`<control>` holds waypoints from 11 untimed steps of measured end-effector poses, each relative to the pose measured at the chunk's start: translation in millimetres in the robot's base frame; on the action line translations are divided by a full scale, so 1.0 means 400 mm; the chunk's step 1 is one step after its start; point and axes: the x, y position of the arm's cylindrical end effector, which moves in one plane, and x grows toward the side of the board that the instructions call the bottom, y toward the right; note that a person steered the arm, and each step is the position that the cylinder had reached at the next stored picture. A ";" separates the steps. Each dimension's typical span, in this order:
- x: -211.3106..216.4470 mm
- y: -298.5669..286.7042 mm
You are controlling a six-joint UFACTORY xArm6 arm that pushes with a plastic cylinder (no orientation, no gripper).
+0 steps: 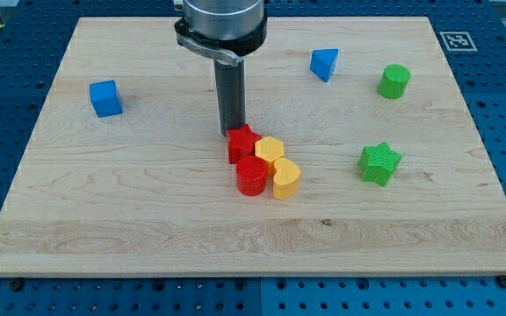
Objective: Move the blue cube to the bottom left of the blue triangle
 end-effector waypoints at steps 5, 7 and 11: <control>0.049 -0.433; -0.094 -0.373; 0.066 -0.487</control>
